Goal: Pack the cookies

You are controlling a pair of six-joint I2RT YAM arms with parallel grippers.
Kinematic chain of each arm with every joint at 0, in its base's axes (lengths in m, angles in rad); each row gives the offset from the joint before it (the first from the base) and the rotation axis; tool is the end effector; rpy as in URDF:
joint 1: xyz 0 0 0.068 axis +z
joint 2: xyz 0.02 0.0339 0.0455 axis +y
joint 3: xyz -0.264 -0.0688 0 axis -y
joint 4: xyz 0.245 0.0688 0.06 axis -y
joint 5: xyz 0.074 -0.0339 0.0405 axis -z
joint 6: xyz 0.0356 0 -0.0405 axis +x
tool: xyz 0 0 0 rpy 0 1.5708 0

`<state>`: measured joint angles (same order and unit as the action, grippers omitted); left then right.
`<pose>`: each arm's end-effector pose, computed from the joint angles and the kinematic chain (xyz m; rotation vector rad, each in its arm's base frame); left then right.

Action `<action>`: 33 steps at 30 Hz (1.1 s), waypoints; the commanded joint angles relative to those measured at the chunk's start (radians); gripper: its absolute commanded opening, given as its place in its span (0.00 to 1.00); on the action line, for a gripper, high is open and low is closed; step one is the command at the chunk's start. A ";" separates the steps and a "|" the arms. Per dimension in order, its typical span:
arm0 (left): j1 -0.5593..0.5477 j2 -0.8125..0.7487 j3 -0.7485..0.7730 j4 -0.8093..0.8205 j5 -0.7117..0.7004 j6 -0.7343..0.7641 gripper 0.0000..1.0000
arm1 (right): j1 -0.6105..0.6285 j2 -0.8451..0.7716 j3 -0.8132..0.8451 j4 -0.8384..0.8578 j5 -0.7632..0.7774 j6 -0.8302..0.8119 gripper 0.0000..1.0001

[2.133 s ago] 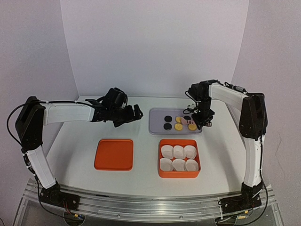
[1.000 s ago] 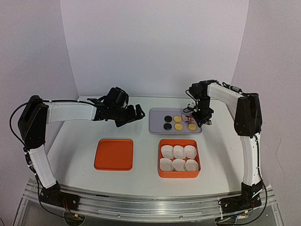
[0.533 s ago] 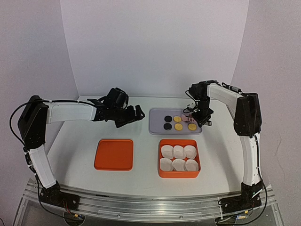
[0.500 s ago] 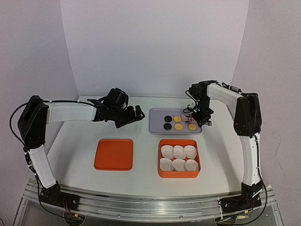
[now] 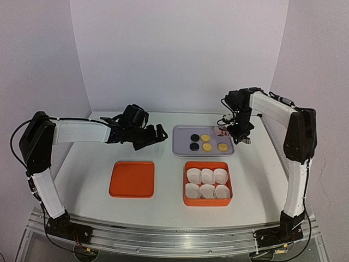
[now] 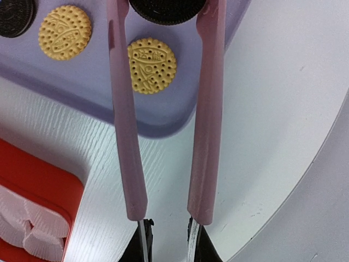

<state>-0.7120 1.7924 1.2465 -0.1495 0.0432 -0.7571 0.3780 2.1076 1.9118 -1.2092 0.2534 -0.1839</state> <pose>0.3039 -0.2643 0.2249 -0.0299 2.4020 -0.7919 0.3982 0.1485 0.2446 -0.7833 2.8263 -0.3482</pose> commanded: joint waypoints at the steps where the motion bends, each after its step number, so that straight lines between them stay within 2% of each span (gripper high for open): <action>1: 0.006 -0.050 0.002 0.062 0.039 0.030 1.00 | 0.056 -0.195 -0.089 -0.012 -0.023 0.082 0.05; 9: 0.006 -0.022 0.021 0.108 0.091 0.077 1.00 | 0.237 -0.460 -0.289 -0.075 -0.043 0.244 0.05; 15: 0.006 0.005 0.025 0.135 0.121 0.093 1.00 | 0.362 -0.575 -0.352 -0.298 -0.146 0.376 0.03; 20: 0.002 0.032 0.026 0.180 0.225 0.126 1.00 | 0.458 -0.622 -0.427 -0.438 -0.213 0.494 0.03; 33: -0.057 0.097 0.071 0.123 0.277 0.155 1.00 | 0.497 -0.695 -0.566 -0.636 -0.301 0.630 0.02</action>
<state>-0.7551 1.8753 1.2724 -0.0206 0.2902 -0.6231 0.8696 1.4712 1.3792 -1.3375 0.0056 0.3860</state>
